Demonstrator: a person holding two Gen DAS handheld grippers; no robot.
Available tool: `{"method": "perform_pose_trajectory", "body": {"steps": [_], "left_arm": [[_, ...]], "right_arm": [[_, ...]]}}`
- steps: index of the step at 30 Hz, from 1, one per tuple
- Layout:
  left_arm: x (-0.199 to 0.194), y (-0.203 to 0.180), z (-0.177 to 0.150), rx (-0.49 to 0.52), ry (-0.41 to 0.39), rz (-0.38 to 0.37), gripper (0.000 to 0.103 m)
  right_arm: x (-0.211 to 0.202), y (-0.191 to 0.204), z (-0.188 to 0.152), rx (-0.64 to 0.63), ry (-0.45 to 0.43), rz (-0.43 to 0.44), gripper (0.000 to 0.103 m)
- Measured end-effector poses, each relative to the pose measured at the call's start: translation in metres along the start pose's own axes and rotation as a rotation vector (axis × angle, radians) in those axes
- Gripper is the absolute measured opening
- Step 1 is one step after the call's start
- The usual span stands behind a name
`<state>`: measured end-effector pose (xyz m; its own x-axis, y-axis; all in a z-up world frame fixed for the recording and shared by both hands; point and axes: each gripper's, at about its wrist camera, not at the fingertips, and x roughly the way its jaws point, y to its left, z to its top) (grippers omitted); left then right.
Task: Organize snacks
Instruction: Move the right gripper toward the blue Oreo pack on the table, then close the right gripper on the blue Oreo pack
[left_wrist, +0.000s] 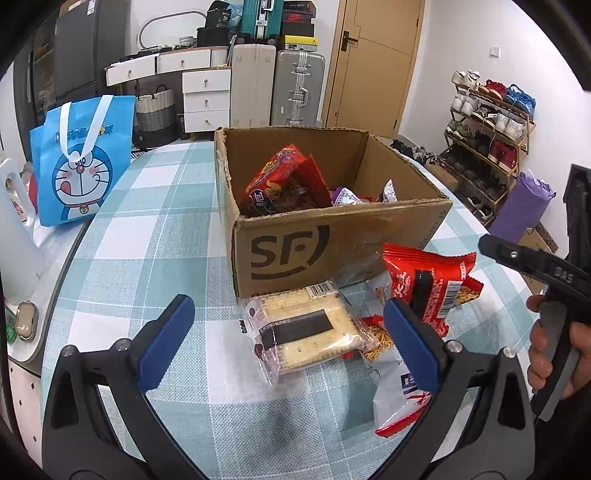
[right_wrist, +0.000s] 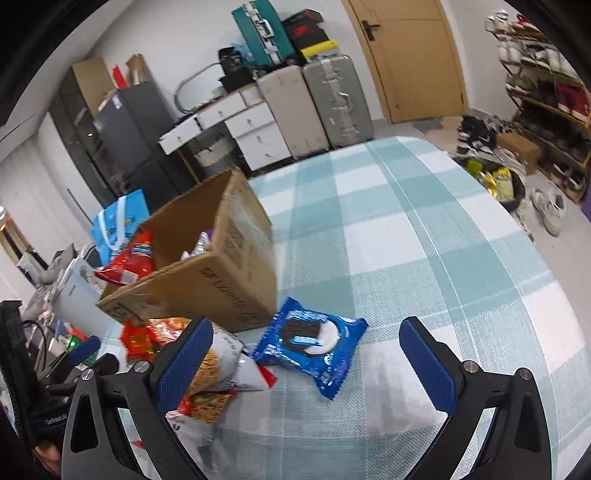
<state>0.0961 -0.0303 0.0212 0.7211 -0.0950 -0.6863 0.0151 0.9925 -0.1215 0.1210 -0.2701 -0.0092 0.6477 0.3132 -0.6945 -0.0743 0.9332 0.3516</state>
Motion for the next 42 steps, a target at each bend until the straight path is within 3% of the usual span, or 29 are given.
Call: {"method": "perform_pose_trajectory", "body": {"steps": [16, 23, 35, 42], "left_arm": [[0.023, 0.014, -0.004, -0.016, 0.039, 0.006, 0.102], [0.030, 0.017, -0.005, -0.016, 0.052, 0.004, 0.102], [0.038, 0.017, -0.008, -0.017, 0.064, 0.002, 0.102], [0.041, 0.016, -0.009, -0.016, 0.069, 0.000, 0.102]], "right_arm": [[0.046, 0.005, -0.009, -0.021, 0.092, -0.067, 0.102], [0.046, -0.001, -0.005, -0.020, 0.075, -0.092, 0.102], [0.055, 0.006, -0.010, -0.047, 0.118, -0.053, 0.102], [0.054, 0.005, -0.008, -0.040, 0.114, -0.039, 0.084]]}}
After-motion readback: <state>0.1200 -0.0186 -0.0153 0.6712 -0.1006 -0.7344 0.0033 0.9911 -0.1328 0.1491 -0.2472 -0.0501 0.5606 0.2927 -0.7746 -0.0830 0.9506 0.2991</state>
